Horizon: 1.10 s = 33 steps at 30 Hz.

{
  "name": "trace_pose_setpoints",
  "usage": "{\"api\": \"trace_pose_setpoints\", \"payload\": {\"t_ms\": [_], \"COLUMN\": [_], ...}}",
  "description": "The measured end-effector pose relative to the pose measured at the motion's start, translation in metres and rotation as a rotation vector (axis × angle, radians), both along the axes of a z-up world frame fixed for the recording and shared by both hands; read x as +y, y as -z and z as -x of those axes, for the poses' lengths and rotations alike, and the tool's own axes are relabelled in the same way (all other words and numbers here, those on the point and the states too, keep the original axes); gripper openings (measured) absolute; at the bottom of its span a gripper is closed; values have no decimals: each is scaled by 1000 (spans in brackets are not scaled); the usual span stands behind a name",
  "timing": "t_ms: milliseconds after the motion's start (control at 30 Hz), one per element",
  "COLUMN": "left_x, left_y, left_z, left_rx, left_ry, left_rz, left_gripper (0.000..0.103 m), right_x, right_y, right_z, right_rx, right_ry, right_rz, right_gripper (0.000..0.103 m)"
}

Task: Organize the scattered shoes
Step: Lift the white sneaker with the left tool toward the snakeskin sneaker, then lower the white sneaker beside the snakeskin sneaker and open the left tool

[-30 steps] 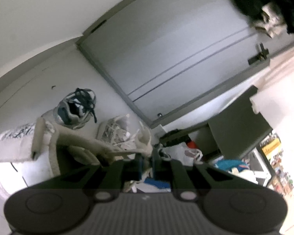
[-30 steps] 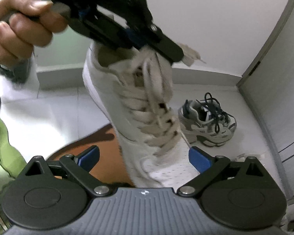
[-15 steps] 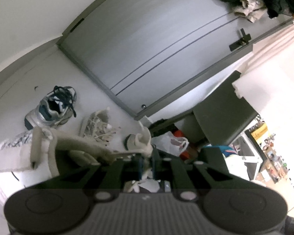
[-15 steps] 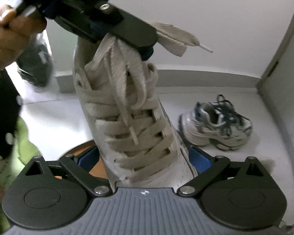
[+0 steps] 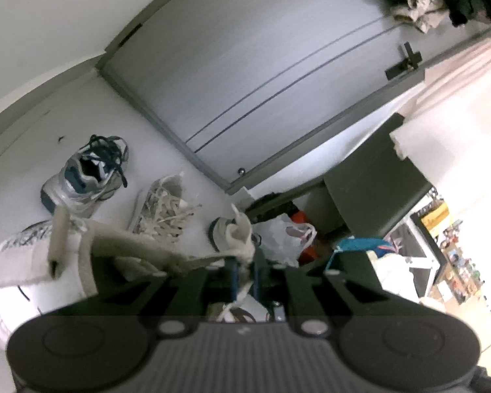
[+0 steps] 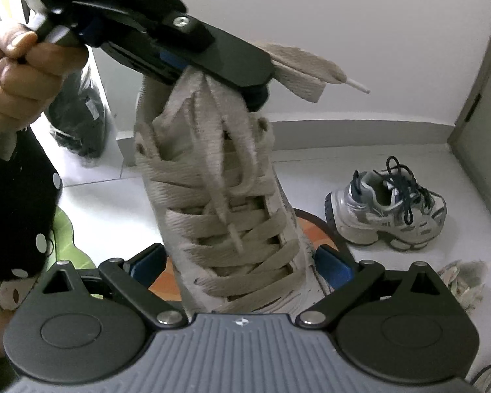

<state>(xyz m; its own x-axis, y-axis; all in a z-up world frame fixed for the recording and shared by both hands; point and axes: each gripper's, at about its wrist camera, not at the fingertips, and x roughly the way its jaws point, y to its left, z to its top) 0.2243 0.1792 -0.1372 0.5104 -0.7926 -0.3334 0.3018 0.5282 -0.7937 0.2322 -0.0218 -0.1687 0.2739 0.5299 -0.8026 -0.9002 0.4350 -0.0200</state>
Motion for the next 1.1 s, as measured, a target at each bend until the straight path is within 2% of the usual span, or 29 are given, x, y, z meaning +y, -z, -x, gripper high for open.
{"api": "trace_pose_setpoints", "payload": {"t_ms": [267, 500, 800, 900, 967, 1100], "left_x": [-37, -68, -111, -129, -146, -182], "left_y": [-3, -3, -12, -15, -16, -11], "left_z": [-27, -46, -79, -95, -105, -125], "left_rx": [7, 12, 1, -10, -23, -32], "left_ry": [42, 67, 122, 148, 172, 218], "left_rz": [-26, 10, -1, -1, -7, -17], "left_gripper": [9, 9, 9, 9, 9, 9], "right_x": [-34, -64, -107, -124, -136, -161], "right_y": [-1, -2, -13, -16, -15, -8], "right_z": [11, 2, -16, -24, -30, -46], "right_rx": [27, 23, -30, -72, -85, -90], "right_ry": [94, 188, 319, 393, 434, 517], "right_rz": [-77, -121, -170, -179, -186, -199], "right_gripper": [100, 100, 98, 92, 84, 82]}}
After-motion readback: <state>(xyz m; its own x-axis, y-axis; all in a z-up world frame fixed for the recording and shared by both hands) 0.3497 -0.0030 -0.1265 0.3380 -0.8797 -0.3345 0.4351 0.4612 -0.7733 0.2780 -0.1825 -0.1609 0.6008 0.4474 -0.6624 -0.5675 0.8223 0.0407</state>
